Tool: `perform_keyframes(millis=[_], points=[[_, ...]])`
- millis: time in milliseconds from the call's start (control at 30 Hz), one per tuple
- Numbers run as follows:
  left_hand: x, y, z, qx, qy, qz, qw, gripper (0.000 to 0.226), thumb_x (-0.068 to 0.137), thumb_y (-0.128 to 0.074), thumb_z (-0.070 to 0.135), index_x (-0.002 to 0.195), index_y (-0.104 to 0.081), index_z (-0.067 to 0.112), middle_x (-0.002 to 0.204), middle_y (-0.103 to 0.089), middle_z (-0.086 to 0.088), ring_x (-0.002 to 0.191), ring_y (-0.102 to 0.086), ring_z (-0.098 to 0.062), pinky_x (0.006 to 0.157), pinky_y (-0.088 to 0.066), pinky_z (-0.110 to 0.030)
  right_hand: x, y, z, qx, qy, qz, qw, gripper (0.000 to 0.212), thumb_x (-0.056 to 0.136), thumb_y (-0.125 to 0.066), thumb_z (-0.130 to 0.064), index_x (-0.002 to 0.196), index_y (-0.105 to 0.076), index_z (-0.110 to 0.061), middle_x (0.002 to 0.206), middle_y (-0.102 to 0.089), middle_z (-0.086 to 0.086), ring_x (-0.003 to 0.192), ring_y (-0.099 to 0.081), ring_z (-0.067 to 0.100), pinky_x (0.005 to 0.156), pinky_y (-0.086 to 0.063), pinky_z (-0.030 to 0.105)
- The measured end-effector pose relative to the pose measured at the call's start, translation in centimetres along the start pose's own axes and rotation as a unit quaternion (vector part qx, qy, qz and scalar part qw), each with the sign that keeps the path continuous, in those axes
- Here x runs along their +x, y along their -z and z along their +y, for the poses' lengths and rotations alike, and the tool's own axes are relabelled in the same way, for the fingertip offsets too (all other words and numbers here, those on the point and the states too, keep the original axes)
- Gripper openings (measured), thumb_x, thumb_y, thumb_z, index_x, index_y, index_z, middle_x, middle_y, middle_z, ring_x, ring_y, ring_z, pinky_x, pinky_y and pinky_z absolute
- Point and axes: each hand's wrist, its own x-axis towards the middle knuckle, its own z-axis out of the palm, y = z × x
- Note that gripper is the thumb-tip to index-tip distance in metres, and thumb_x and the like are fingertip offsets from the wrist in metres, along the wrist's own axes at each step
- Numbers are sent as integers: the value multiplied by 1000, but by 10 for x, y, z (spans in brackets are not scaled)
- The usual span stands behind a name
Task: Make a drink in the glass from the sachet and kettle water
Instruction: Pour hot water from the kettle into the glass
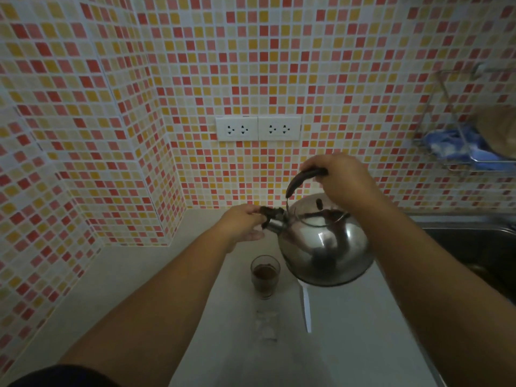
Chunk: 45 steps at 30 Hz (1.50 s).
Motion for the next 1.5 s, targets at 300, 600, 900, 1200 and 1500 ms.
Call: perform_keyframes(millis=[300, 600, 900, 1200, 1500], points=[[43, 4, 6, 111, -93, 16, 989, 51, 87, -43, 41, 138, -37, 39, 150, -36, -4, 135, -33, -31, 104, -29, -43, 41, -30, 12, 174, -76, 94, 977, 39, 87, -58, -4, 116, -60, -31, 115, -64, 2, 93, -55, 14, 78, -46, 25], [109, 9, -36, 98, -10, 27, 995, 51, 87, -51, 25, 136, -40, 19, 143, -41, -8, 132, -36, -29, 108, -31, -42, 57, -126, 30, 176, -83, 43, 980, 29, 87, -56, -6, 111, -63, -21, 108, -66, 4, 98, -60, 22, 92, -49, 36], [127, 15, -70, 59, 3, 64, 996, 49, 84, -53, 16, 132, -42, 21, 132, -49, -6, 118, -45, -24, 93, -35, -36, 65, -175, 40, 201, -74, -4, 977, 39, 82, -56, 2, 116, -61, -17, 114, -64, 10, 106, -57, 27, 98, -48, 43], [133, 16, -75, 51, 1, 71, 996, 55, 85, -53, 15, 137, -34, 22, 135, -43, -4, 113, -38, -19, 91, -30, -35, 76, -188, 46, 242, -102, -5, 965, 33, 85, -59, -4, 114, -62, -20, 115, -64, 6, 105, -58, 23, 99, -46, 36], [131, 15, -81, 50, -18, 64, 997, 61, 82, -60, 16, 135, -33, 26, 121, -43, 2, 114, -42, -20, 87, -32, -32, 75, -188, 44, 148, -86, -10, 985, 43, 85, -63, -13, 125, -54, -24, 127, -57, 5, 120, -45, 27, 104, -35, 40]])
